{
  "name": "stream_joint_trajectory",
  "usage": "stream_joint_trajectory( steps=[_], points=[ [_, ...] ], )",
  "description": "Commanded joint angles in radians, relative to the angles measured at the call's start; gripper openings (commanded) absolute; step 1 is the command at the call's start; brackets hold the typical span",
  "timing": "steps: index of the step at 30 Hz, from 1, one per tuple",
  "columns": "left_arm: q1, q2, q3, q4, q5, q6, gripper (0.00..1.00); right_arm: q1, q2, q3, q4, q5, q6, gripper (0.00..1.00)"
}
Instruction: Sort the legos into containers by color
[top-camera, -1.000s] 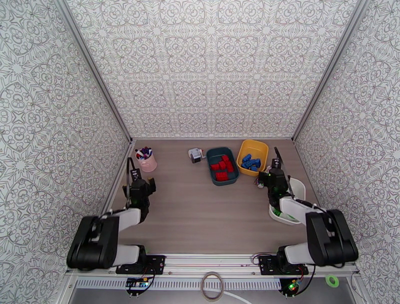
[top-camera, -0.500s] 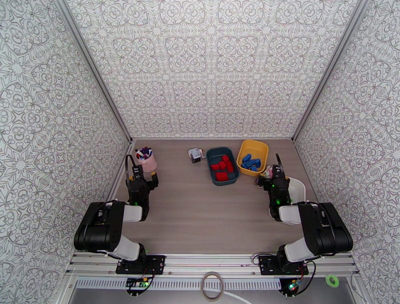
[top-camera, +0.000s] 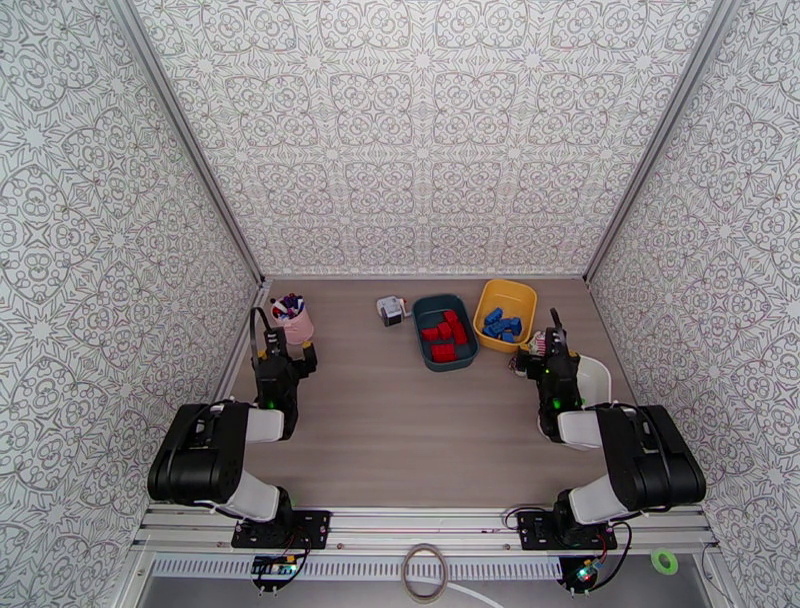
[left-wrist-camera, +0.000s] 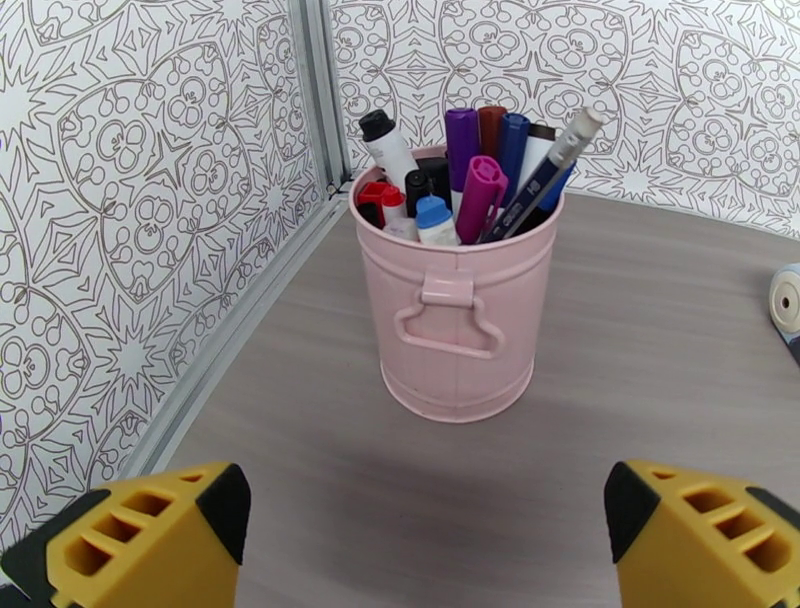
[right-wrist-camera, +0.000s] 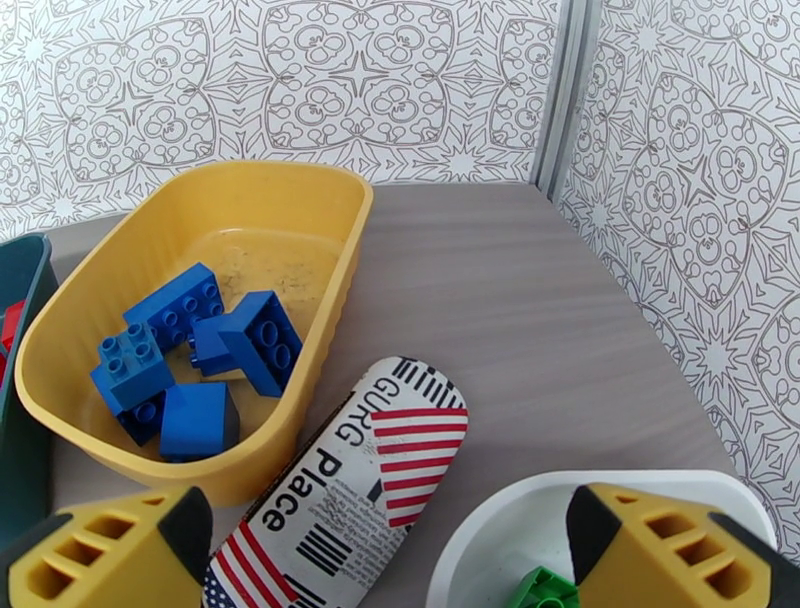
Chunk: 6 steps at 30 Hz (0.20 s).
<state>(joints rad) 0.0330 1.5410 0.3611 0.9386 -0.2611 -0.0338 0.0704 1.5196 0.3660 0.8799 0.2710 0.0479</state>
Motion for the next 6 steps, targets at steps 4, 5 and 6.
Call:
stream_joint_trajectory(
  steps=[4,5,6],
  points=[
    [0.008,0.005,0.01,-0.019,0.013,-0.011,0.99,-0.019,-0.001,0.015,-0.001,-0.05,0.003,0.99],
    [0.008,0.005,0.009,-0.018,0.013,-0.011,0.99,-0.02,-0.004,0.011,0.001,-0.057,-0.004,0.99],
    [0.008,0.005,0.009,-0.018,0.013,-0.011,0.99,-0.019,-0.005,0.011,0.002,-0.076,-0.011,0.99]
  ],
)
